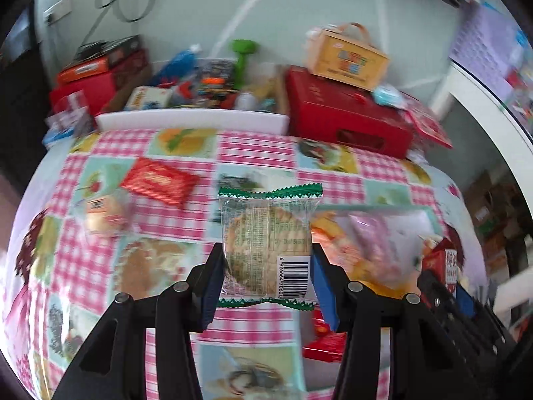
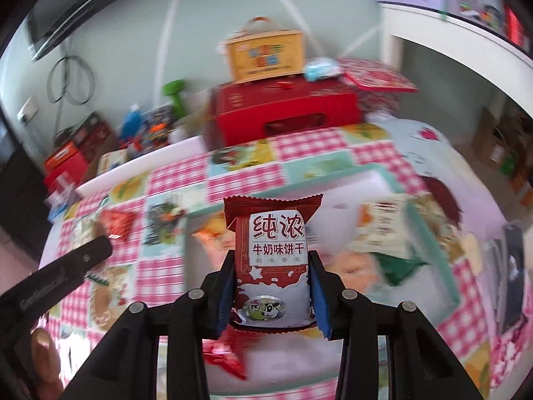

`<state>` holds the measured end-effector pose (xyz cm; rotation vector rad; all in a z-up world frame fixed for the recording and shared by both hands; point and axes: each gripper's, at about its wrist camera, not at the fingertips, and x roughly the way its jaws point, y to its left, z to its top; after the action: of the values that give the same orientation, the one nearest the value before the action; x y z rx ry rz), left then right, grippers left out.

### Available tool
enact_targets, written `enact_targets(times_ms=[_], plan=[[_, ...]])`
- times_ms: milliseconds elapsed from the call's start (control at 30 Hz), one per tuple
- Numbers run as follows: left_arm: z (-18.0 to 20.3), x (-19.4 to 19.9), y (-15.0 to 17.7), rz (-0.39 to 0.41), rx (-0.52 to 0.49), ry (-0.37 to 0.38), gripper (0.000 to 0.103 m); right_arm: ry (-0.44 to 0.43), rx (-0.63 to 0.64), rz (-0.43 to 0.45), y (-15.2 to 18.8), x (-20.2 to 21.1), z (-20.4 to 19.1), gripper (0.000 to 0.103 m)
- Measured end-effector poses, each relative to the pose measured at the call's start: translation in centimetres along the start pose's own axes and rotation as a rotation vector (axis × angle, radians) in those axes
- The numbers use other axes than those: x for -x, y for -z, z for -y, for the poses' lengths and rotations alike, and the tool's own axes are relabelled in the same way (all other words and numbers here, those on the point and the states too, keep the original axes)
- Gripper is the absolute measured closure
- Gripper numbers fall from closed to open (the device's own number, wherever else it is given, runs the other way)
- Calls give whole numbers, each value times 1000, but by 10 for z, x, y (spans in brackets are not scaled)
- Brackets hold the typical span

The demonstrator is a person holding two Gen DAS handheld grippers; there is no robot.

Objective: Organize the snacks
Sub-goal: 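Lift both held packets and carry them over the white tray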

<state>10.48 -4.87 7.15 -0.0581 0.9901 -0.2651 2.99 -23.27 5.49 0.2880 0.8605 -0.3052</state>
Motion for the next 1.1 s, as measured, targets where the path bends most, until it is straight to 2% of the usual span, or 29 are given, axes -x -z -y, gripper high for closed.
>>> enact_targets(times_ms=[167, 300, 433, 800, 933, 1100], plan=[[46, -4, 11, -20, -99, 64, 52, 75, -99, -2, -2, 1, 52, 61], [64, -12, 19, -39, -139, 63, 52, 106, -162, -6, -1, 4, 84, 61], [66, -26, 24, -69, -133, 53, 52, 125, -216, -17, 2, 3, 109, 61], [38, -75, 31, -146, -59, -35, 52, 157, -271, -142, 19, -29, 133, 61], [44, -86, 37, -177, -75, -36, 52, 159, -280, -179, 25, -38, 136, 61], [59, -87, 43, -169, -137, -66, 52, 143, -263, -192, 25, -43, 130, 61]])
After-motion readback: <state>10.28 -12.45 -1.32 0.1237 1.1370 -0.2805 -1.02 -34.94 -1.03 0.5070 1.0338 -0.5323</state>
